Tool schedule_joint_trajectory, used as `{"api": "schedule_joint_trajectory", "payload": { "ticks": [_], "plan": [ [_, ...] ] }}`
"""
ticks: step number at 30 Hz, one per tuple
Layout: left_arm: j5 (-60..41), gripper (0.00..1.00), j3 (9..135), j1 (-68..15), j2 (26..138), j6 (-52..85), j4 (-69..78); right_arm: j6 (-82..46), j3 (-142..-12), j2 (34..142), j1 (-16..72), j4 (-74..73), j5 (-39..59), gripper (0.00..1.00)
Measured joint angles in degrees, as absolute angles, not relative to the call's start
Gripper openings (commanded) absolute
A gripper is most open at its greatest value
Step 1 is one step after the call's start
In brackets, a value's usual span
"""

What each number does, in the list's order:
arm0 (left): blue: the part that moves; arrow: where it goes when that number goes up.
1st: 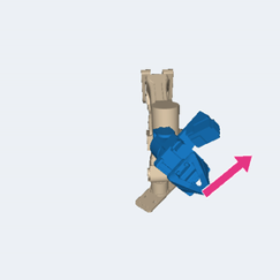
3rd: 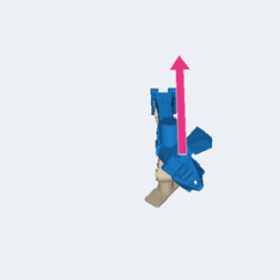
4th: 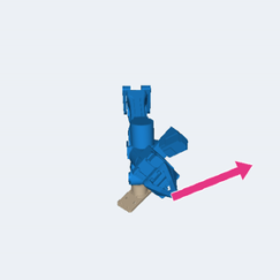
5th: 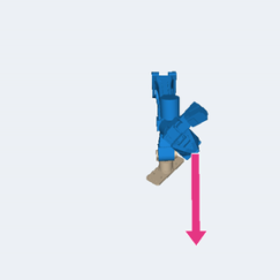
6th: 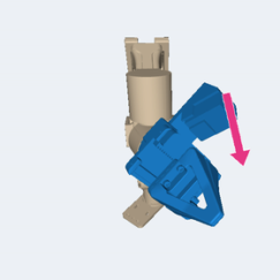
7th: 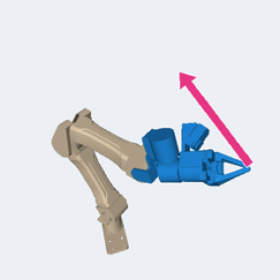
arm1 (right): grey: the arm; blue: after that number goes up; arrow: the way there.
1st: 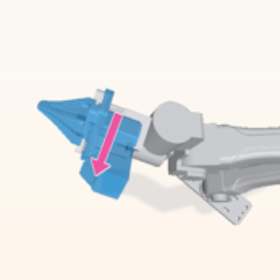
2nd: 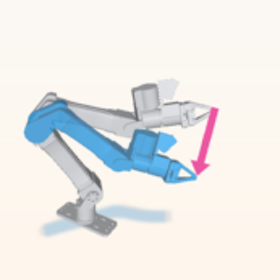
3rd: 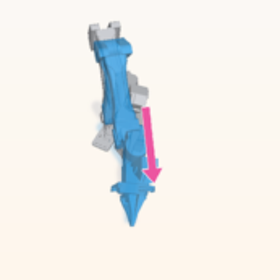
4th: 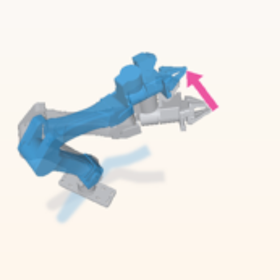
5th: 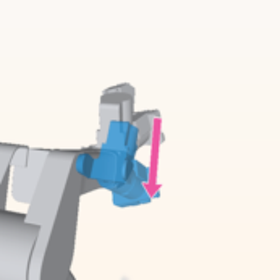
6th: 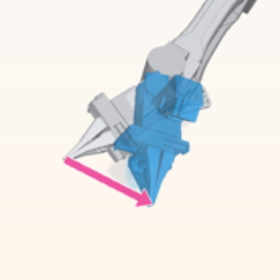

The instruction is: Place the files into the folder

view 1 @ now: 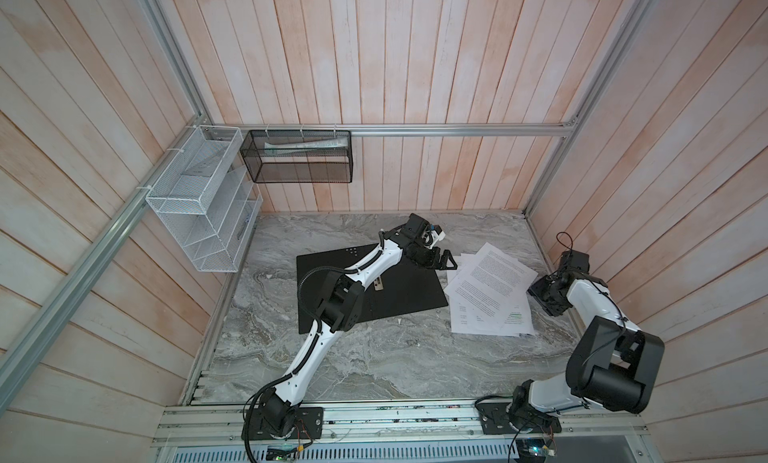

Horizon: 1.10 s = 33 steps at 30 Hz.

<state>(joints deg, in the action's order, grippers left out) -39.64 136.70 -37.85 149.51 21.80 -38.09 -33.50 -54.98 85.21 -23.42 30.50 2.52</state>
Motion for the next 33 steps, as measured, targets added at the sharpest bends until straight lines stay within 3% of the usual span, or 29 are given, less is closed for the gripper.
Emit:
{"api": "schedule_joint_trajectory", "payload": {
  "ticks": [12, 33],
  "plan": [
    [-38.6, 1.00, 139.5, -39.1, 153.3, 28.8, -34.6, -31.1, -55.6, 95.4, -24.6, 26.7, 5.6, 0.56],
    [-43.5, 1.00, 139.4, -39.9, 155.2, 32.3, -33.5, -27.9, -54.2, 94.0, -24.7, 30.4, 25.3, 0.55]
  ]
}}
